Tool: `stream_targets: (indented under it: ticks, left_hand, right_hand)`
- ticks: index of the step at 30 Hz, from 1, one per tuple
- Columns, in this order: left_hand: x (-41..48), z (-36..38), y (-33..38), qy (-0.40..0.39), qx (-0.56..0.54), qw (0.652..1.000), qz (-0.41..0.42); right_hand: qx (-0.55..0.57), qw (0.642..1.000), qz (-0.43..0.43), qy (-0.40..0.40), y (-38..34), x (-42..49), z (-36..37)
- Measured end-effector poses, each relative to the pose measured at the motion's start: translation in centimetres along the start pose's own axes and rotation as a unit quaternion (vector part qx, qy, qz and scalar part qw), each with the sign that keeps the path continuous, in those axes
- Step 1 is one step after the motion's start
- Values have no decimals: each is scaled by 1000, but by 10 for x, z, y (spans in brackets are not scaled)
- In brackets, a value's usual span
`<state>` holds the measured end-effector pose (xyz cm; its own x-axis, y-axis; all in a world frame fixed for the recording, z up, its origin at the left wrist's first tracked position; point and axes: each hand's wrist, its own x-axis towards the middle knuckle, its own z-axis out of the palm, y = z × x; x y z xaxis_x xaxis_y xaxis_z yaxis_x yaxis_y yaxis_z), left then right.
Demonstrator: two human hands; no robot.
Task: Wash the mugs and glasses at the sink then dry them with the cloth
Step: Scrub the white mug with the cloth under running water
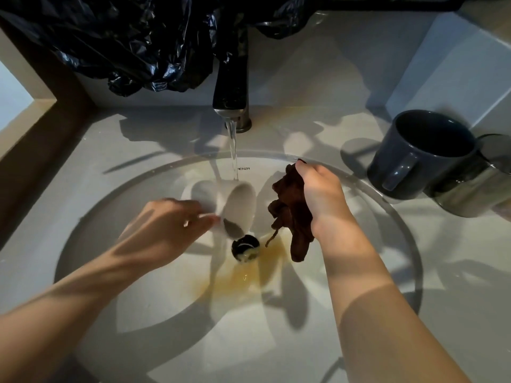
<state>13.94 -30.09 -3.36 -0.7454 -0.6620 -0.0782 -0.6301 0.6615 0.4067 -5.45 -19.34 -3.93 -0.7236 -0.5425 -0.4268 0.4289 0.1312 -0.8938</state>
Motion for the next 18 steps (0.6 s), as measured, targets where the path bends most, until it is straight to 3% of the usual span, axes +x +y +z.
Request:
stream_targets:
  ticks: [2, 4, 6, 8, 12, 14, 18]
  left_hand:
    - [7, 4, 9, -40, -174, 972, -153]
    - [11, 7, 19, -65, -374, 885, -268]
    - [13, 8, 23, -84, -478, 819, -307]
    - [14, 9, 29, -105, -527, 780, -321]
    - [21, 19, 38, -139, -574, 733, -338]
    - [23, 26, 37, -149, -591, 717, -338]
    - [25, 20, 32, -132, -599, 725, -312]
  right_hand:
    - [5, 1000, -7, 1, 1, 1, 0]
    - [2, 1000, -22, 9, 1, 0, 1]
    - [-16, 999, -47, 18, 1, -1, 2]
    - [-79, 993, -87, 15, 0, -3, 5]
    - [-289, 938, -185, -47, 0, -16, 18]
    - [-342, 910, -208, -105, 5, -23, 25]
    - [-398, 866, -232, -192, 26, -21, 36]
